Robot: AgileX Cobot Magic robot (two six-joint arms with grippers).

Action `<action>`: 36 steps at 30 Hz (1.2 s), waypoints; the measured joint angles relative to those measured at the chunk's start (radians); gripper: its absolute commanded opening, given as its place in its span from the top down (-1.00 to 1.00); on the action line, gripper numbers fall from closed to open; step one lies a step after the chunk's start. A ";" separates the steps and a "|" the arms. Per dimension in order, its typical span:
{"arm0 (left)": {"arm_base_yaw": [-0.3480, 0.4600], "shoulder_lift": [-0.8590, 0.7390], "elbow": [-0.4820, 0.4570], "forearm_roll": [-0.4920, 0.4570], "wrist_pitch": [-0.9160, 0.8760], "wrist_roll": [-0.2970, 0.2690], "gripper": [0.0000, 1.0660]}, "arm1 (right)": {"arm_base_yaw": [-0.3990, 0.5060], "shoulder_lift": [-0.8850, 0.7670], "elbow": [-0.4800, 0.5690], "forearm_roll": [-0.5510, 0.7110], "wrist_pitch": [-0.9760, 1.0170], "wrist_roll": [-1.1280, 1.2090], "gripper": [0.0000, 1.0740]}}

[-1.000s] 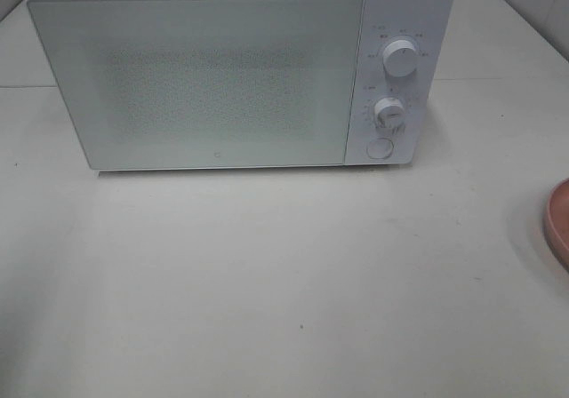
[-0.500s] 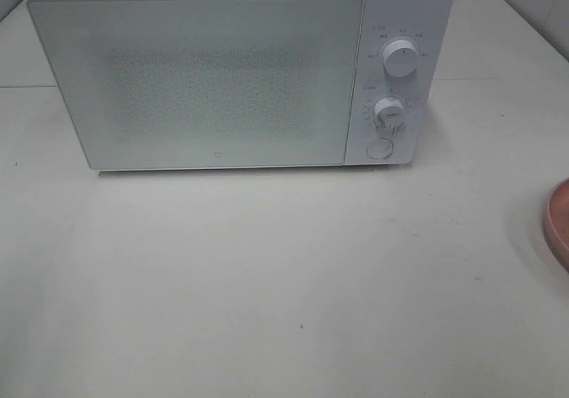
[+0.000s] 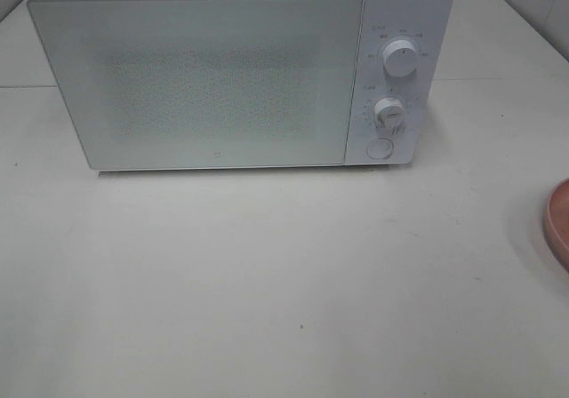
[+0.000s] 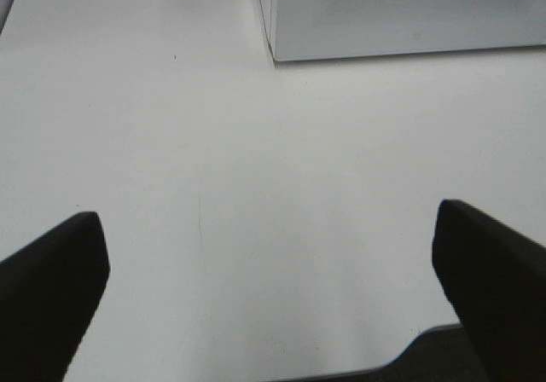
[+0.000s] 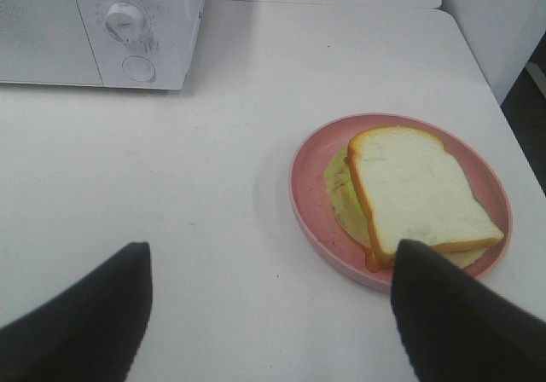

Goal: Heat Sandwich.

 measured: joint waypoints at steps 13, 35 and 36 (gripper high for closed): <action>0.000 -0.013 0.000 0.000 0.000 0.000 -0.83 | 0.000 0.000 0.000 0.000 0.000 0.000 -0.40; 0.000 -0.013 0.000 0.000 0.000 0.000 -0.83 | 0.000 0.000 0.000 0.000 0.000 0.007 -0.40; 0.000 -0.013 0.000 0.000 0.000 0.000 -0.83 | 0.000 0.000 0.000 0.000 0.000 0.007 -0.40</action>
